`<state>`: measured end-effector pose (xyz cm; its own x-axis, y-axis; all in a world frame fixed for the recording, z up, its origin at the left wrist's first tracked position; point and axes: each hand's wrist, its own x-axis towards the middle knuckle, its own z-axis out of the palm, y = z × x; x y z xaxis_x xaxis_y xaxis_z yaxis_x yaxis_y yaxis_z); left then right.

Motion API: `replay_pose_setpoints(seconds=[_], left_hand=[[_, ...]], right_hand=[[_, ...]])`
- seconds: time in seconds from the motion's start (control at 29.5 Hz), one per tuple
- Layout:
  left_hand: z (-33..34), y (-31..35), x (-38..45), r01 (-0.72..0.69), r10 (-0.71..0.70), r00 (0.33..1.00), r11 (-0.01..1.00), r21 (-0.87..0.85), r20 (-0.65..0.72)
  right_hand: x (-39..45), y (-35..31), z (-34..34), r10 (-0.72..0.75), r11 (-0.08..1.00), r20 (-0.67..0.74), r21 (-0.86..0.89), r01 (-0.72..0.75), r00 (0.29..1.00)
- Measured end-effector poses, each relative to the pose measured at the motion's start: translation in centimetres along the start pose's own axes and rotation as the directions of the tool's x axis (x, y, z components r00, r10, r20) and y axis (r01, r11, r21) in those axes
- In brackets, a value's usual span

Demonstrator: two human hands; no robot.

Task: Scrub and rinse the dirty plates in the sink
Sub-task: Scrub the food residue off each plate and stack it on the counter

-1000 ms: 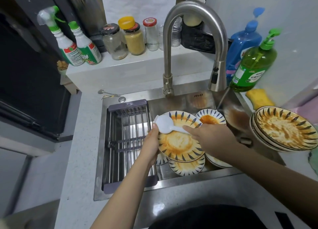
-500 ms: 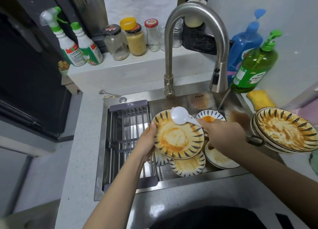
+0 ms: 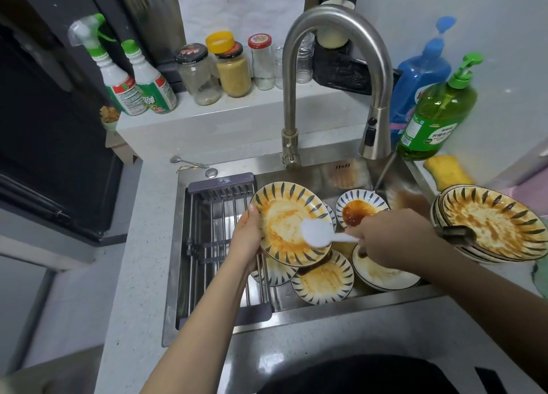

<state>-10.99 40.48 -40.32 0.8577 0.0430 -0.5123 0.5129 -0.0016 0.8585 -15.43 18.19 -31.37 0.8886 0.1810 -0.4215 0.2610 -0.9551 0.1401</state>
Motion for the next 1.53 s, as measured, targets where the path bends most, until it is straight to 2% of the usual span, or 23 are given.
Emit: replay_pose_setpoints(seconds=[0.07, 0.14, 0.27, 0.34, 0.44, 0.54, 0.65, 0.71, 0.78, 0.81, 0.85, 0.92, 0.98, 1.02, 1.09, 1.19, 1.22, 1.29, 1.32, 1.39, 1.46, 1.53], left_hand=[[0.2, 0.0, 0.0, 0.003, -0.004, 1.0, 1.0, 0.011, 0.021], [0.5, -0.1, -0.1, 0.02, -0.022, 0.998, 0.999, 0.034, 0.051], [1.2, -0.3, -0.6, 0.108, -0.103, 0.986, 0.994, -0.032, 0.134], [1.6, -0.1, -0.8, 0.13, -0.117, 0.983, 0.988, -0.085, 0.143], [2.0, 0.6, -1.0, 0.149, -0.13, 0.985, 0.973, -0.178, 0.116], [2.0, 0.9, -1.2, 0.167, -0.148, 0.985, 0.952, -0.257, 0.093], [1.6, 0.4, -1.0, 0.154, -0.14, 0.987, 0.965, -0.214, 0.081], [1.1, 0.1, -0.7, 0.103, -0.095, 0.994, 0.982, -0.161, 0.052], [0.9, -0.3, -0.4, 0.076, -0.07, 0.996, 0.991, -0.111, 0.057], [1.0, -0.3, -0.5, 0.071, -0.067, 0.996, 0.994, -0.078, 0.058], [1.3, -0.4, -0.5, 0.069, -0.065, 0.995, 0.996, -0.057, 0.073], [1.9, -0.4, -0.5, 0.078, -0.074, 0.992, 0.996, -0.04, 0.1], [2.0, -0.1, -0.4, 0.077, -0.074, 0.994, 0.997, -0.029, 0.076], [1.8, 0.0, -0.3, 0.085, -0.081, 0.995, 0.995, -0.058, 0.058], [0.8, -0.3, 0.1, 0.08, -0.073, 0.996, 0.988, -0.133, 0.053], [0.7, -0.4, 0.2, 0.057, -0.051, 0.996, 0.995, -0.085, 0.068], [0.9, -0.3, 0.2, 0.058, -0.052, 0.996, 0.996, -0.072, 0.076], [1.4, -0.1, -0.1, 0.063, -0.06, 0.996, 0.997, -0.041, 0.064], [1.3, 0.0, -0.1, 0.06, -0.059, 0.997, 0.998, -0.025, 0.045], [0.6, -0.2, 0.1, 0.037, -0.036, 0.999, 0.998, -0.045, 0.015], [0.0, -0.5, 0.4, 0.01, -0.009, 1.0, 1.0, -0.026, 0.009], [0.1, -0.8, 0.4, 0.002, -0.003, 0.999, 0.999, 0.035, 0.041]], right_hand=[[-0.1, -0.2, -0.6, -0.094, 0.991, 0.058, 0.1, 0.088, 0.994], [0.2, -0.8, -0.8, -0.138, 0.974, 0.052, 0.188, 0.126, 0.989], [1.6, -1.3, 0.2, 0.055, 0.976, -0.117, 0.216, -0.028, 0.992], [1.7, -1.9, 0.4, 0.08, 0.962, -0.126, 0.269, -0.044, 0.989], [1.0, -3.0, 0.5, -0.046, 0.919, -0.048, 0.391, 0.061, 0.998], [0.5, -3.2, 0.1, -0.134, 0.901, 0.007, 0.416, 0.119, 0.991], [-0.2, -1.4, -1.2, -0.177, 0.929, 0.101, 0.345, 0.132, 0.979], [-0.6, 0.6, -2.0, -0.097, 0.982, 0.173, 0.179, 0.066, 0.98], [-0.1, 1.8, -2.1, 0.037, 0.999, 0.124, 0.007, -0.038, 0.992], [0.3, 1.6, -1.9, 0.079, 0.997, 0.059, -0.022, -0.078, 0.995], [0.7, 1.1, -1.6, 0.094, 0.995, -0.007, -0.015, -0.094, 0.996], [1.4, -0.5, -0.8, 0.018, 0.997, -0.09, 0.072, -0.012, 0.996], [1.0, -0.8, -0.5, -0.093, 0.981, -0.037, 0.167, 0.098, 0.995], [0.7, -0.1, -0.8, -0.097, 0.978, 0.027, 0.186, 0.09, 0.995], [0.8, 1.6, -1.0, -0.016, 0.991, 0.106, 0.137, 0.001, 0.994], [1.6, 1.9, -0.7, 0.105, 0.99, 0.04, 0.095, -0.108, 0.994], [1.8, 1.2, -0.5, 0.084, 0.99, -0.002, 0.11, -0.084, 0.996], [1.7, -0.2, -0.3, -0.045, 0.983, -0.026, 0.177, 0.049, 0.999], [1.3, -0.3, -0.5, -0.114, 0.97, 0.01, 0.219, 0.109, 0.993], [0.6, 0.2, -1.2, -0.168, 0.966, 0.143, 0.22, 0.134, 0.975], [0.7, 1.2, -1.1, -0.088, 0.993, 0.206, 0.093, 0.07, 0.975], [1.1, 1.6, -0.8, 0.036, 0.999, 0.129, 0.006, -0.037, 0.991]])
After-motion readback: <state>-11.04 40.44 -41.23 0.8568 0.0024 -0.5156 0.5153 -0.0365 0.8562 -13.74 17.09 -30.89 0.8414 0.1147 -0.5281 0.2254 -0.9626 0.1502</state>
